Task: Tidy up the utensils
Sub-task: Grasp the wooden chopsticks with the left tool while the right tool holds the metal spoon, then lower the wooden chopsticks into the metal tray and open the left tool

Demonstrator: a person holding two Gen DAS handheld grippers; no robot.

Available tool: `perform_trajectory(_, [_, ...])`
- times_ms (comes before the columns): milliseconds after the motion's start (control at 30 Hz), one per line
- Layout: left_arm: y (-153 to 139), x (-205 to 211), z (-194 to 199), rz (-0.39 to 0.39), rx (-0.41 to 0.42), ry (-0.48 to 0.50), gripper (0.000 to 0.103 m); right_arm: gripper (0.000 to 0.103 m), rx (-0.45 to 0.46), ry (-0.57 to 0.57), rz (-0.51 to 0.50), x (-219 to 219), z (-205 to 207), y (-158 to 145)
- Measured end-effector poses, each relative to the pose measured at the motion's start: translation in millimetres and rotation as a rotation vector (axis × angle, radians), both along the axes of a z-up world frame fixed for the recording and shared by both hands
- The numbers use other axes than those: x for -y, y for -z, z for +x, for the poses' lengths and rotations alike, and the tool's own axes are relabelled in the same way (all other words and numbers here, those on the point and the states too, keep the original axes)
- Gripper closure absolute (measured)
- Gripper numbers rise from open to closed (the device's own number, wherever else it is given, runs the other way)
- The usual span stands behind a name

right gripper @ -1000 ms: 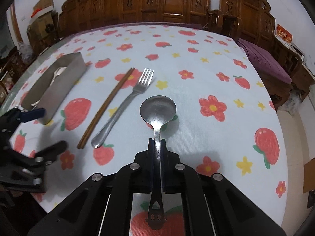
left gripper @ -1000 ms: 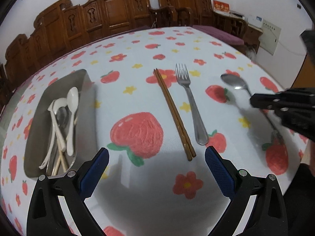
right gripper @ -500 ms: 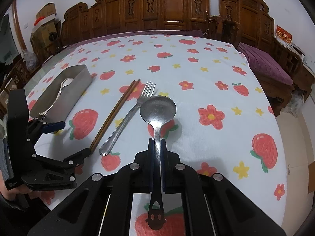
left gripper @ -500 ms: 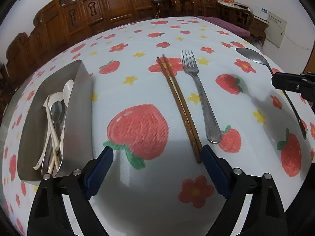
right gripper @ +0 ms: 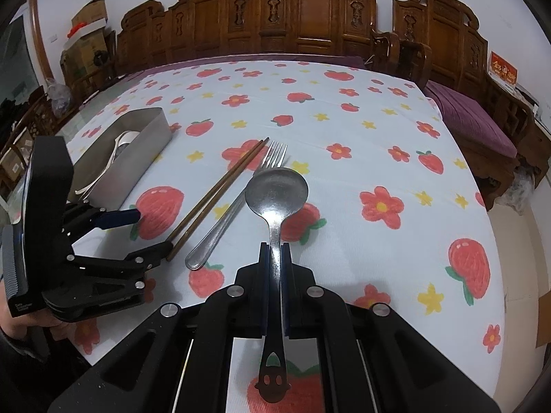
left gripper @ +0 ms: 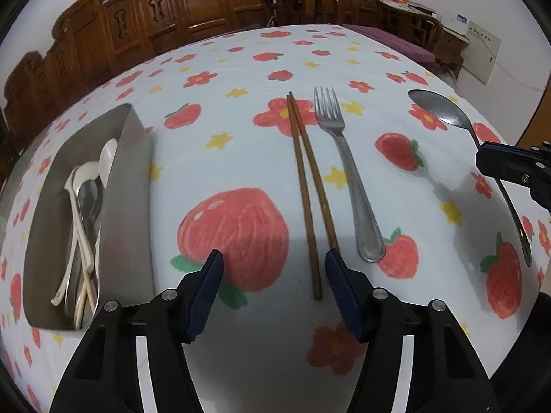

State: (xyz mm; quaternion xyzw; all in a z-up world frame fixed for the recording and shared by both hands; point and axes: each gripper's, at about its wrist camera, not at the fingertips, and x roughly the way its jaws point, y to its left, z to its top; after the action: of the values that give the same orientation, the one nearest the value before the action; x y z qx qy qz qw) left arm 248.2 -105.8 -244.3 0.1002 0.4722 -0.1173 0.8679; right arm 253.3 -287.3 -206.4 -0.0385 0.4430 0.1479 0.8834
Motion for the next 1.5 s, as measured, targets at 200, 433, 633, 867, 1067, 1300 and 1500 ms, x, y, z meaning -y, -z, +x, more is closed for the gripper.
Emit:
perform_trajectory(200, [-1.5, 6.7, 3.4, -0.016, -0.012, 0.028, 0.081, 0.096, -0.002, -0.004, 0.000, -0.1, -0.1, 1.1])
perform_trajectory(433, [-2.2, 7.1, 3.4, -0.014, -0.037, 0.035, 0.099, 0.096, 0.006, -0.015, -0.001, -3.2, -2.4, -1.2])
perform_trajectory(633, [-16.0, -9.5, -6.1, -0.026, -0.017, 0.020, 0.099, 0.096, 0.019, -0.035, 0.009, -8.5, -5.6, -9.8])
perform_trajectory(867, [-46.1, -34.0, -18.1, -0.049, 0.028, -0.010, 0.099, 0.096, 0.042, -0.064, 0.017, -20.4, -11.3, -21.8])
perform_trajectory(1067, [-67.1, -56.9, -24.4, -0.055, 0.059, -0.029, 0.099, 0.096, 0.062, -0.084, 0.020, -34.9, -14.8, -32.6])
perform_trajectory(1300, [-80.7, -88.4, -25.8, -0.062, 0.078, -0.066, 0.099, 0.096, 0.073, -0.104, 0.025, -58.0, -16.1, -42.1])
perform_trajectory(1500, [-77.1, -120.4, -24.2, -0.058, 0.065, -0.102, 0.099, 0.096, 0.077, -0.128, 0.025, -81.3, -14.2, -46.3])
